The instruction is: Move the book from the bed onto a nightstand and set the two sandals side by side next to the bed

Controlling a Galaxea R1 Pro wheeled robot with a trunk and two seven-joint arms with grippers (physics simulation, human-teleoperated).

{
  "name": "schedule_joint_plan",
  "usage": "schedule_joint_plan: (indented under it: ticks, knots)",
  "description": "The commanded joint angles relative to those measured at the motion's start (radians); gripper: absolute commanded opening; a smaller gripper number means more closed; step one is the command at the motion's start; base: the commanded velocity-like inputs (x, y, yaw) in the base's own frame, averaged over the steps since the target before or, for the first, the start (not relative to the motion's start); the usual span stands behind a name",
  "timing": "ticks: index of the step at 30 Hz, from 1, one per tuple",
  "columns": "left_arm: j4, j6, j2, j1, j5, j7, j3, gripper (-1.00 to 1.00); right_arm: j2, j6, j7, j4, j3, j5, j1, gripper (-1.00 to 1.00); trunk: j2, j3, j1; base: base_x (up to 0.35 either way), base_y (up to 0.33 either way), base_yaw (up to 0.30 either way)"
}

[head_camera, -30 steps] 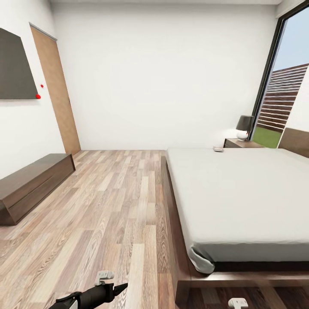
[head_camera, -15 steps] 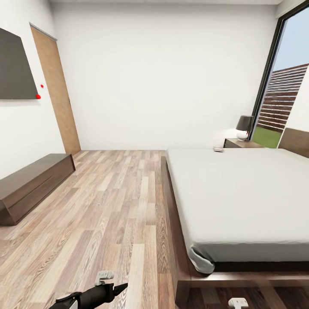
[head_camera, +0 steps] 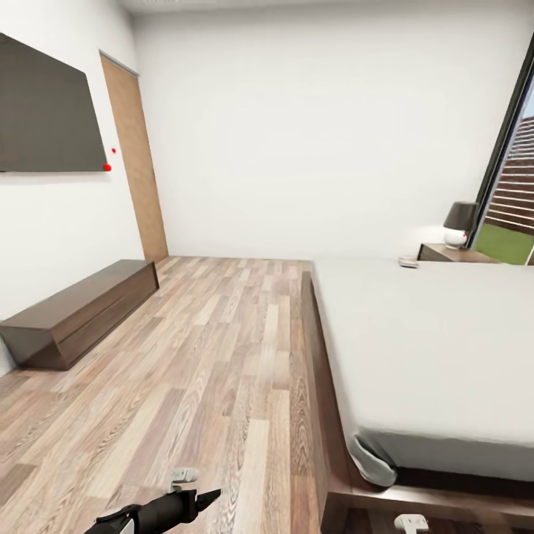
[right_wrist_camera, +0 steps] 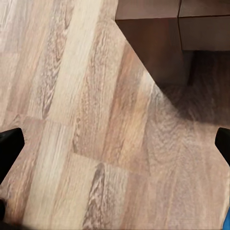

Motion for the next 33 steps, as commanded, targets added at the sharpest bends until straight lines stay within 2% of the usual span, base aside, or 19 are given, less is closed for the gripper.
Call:
schedule_joint_plan:
  ticks: [1, 17, 18, 19, 20, 24, 25, 30, 33]
  knots:
    - [0.001, 0.005, 0.0, -0.001, 0.004, -0.004, 0.002, 1.0, 0.0, 0.0, 0.005, 0.001, -0.004, -0.005, 0.0, 1.0, 0.0, -0.001, 0.0, 0.0, 0.0, 0.292]
    - [0.001, -0.004, 0.0, -0.001, 0.004, 0.006, 0.001, 1.0, -0.002, 0.0, 0.004, 0.0, -0.006, -0.005, 0.0, 1.0, 0.0, -0.001, 0.0, 0.0, 0.0, 0.293]
    - [0.004, -0.014, 0.0, -0.001, 0.004, 0.022, 0.001, 1.0, -0.002, 0.0, 0.004, 0.0, -0.006, -0.005, 0.0, 1.0, 0.0, -0.001, 0.0, 0.0, 0.0, 0.294]
    - [0.031, -0.056, -0.002, -0.001, 0.003, 0.106, -0.001, 1.0, -0.001, 0.0, 0.003, 0.0, -0.005, -0.005, 0.0, 1.0, 0.0, -0.001, 0.0, 0.0, 0.0, 0.294]
    - [0.044, -0.08, -0.005, -0.001, 0.002, 0.154, -0.001, 1.0, -0.001, 0.0, 0.002, 0.0, -0.005, -0.004, 0.0, 1.0, 0.0, -0.001, 0.0, 0.0, 0.0, 0.294]
    - [0.06, -0.137, -0.021, -0.001, 0.002, 0.252, -0.001, 1.0, 0.0, 0.0, 0.002, 0.001, -0.004, -0.003, 0.0, 1.0, 0.0, -0.001, 0.0, 0.0, 0.0, 0.294]
    - [0.073, -0.17, -0.034, -0.001, -0.003, 0.309, -0.003, 1.0, 0.0, 0.0, 0.001, 0.002, -0.004, -0.002, 0.0, 1.0, 0.0, -0.001, 0.0, 0.0, 0.0, 0.294]
    - [0.098, -0.195, -0.046, -0.001, -0.04, 0.355, -0.017, 1.0, 0.0, 0.0, 0.0, 0.004, -0.004, -0.002, 0.0, 1.0, 0.0, -0.001, 0.0, 0.0, 0.0, 0.294]
    - [0.106, -0.202, -0.05, -0.001, -0.078, 0.369, -0.025, 1.0, 0.001, 0.0, -0.001, 0.006, -0.003, -0.001, 0.0, 1.0, 0.0, -0.001, 0.0, 0.0, 0.0, 0.294]
